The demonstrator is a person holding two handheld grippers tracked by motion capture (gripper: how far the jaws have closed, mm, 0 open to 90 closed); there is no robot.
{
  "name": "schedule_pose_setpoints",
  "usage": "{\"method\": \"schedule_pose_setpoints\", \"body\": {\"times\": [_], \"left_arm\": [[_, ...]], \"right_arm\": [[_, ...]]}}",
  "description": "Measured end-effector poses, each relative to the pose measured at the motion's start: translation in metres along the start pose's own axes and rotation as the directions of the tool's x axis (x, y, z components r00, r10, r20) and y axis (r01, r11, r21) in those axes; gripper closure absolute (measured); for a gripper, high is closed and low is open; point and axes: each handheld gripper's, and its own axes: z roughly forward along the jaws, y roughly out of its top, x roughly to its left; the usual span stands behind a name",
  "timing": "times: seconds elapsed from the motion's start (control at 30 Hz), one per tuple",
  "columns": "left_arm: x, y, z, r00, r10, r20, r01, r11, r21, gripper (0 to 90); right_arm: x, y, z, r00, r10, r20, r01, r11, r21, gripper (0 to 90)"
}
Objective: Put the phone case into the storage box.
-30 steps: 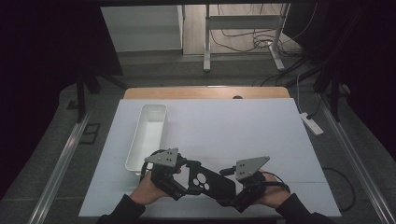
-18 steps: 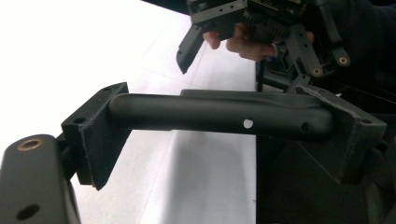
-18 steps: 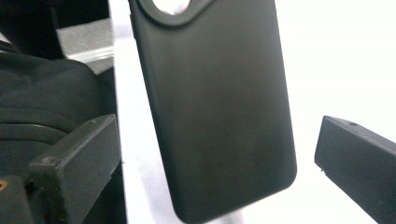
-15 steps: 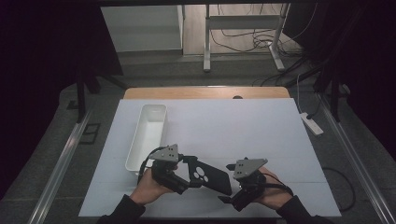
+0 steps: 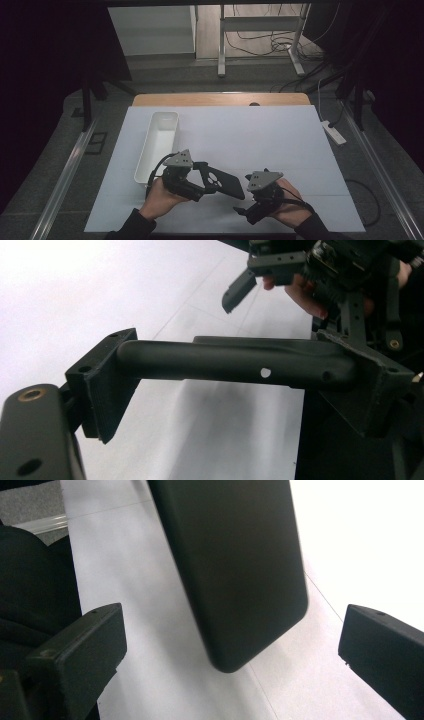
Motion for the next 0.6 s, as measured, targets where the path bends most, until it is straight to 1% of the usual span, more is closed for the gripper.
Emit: {"method": "schedule_pose_setpoints", "body": {"times": [0.03, 0.07, 0.1, 0.13, 0.2, 0.23, 0.3, 0.37, 0.47, 0.53, 0.6], "left_arm": [[0.000, 0.002, 0.000, 0.9999, -0.004, -0.015, 0.004, 1.0000, 0.005, 14.8], [0.000, 0.002, 0.000, 0.9999, -0.004, -0.015, 0.004, 1.0000, 0.005, 14.8], [0.000, 0.004, -0.001, 0.9994, -0.011, -0.034, 0.012, 0.9998, 0.014, 14.8], [0.000, 0.005, -0.001, 0.9989, -0.020, -0.042, 0.021, 0.9997, 0.014, 14.8], [0.001, 0.006, -0.001, 0.9986, -0.026, -0.046, 0.027, 0.9995, 0.015, 14.8], [0.001, 0.009, -0.002, 0.9979, -0.036, -0.053, 0.037, 0.9992, 0.016, 14.8], [0.000, 0.010, -0.002, 0.9977, -0.040, -0.055, 0.041, 0.9990, 0.017, 14.8], [-0.001, 0.013, -0.002, 0.9975, -0.035, -0.061, 0.037, 0.9990, 0.025, 14.8], [-0.002, 0.018, -0.002, 0.9967, -0.043, -0.069, 0.045, 0.9985, 0.032, 14.8], [-0.003, 0.022, 0.000, 0.9958, -0.057, -0.072, 0.060, 0.9973, 0.042, 14.8], [-0.004, 0.023, 0.001, 0.9953, -0.064, -0.073, 0.067, 0.9967, 0.045, 14.8]], "right_arm": [[0.000, 0.000, 0.001, 1.0000, 0.004, 0.000, -0.004, 1.000, 0.005, 0.0], [0.000, 0.000, 0.001, 1.0000, 0.004, 0.000, -0.004, 1.000, 0.005, 0.0], [0.000, 0.001, 0.002, 1.0000, 0.006, -0.001, -0.006, 1.000, 0.014, 0.0], [0.001, 0.001, 0.002, 0.9999, 0.014, 0.003, -0.015, 1.000, 0.013, 0.0], [0.002, 0.001, 0.003, 0.9997, 0.023, 0.012, -0.023, 1.000, 0.016, 0.0], [0.002, 0.003, 0.004, 0.9992, 0.033, 0.020, -0.034, 0.999, 0.032, 0.0], [0.002, 0.004, 0.004, 0.9989, 0.039, 0.027, -0.040, 0.998, 0.038, 0.1], [0.003, 0.005, 0.004, 0.9987, 0.046, 0.023, -0.047, 0.998, 0.036, 0.1], [0.003, 0.006, 0.005, 0.9961, 0.076, 0.044, -0.078, 0.996, 0.034, 0.1], [0.002, 0.006, 0.006, 0.9925, 0.100, 0.070, -0.103, 0.994, 0.035, 0.0], [0.002, 0.008, 0.007, 0.9890, 0.123, 0.082, -0.126, 0.991, 0.036, 0.0]]}}
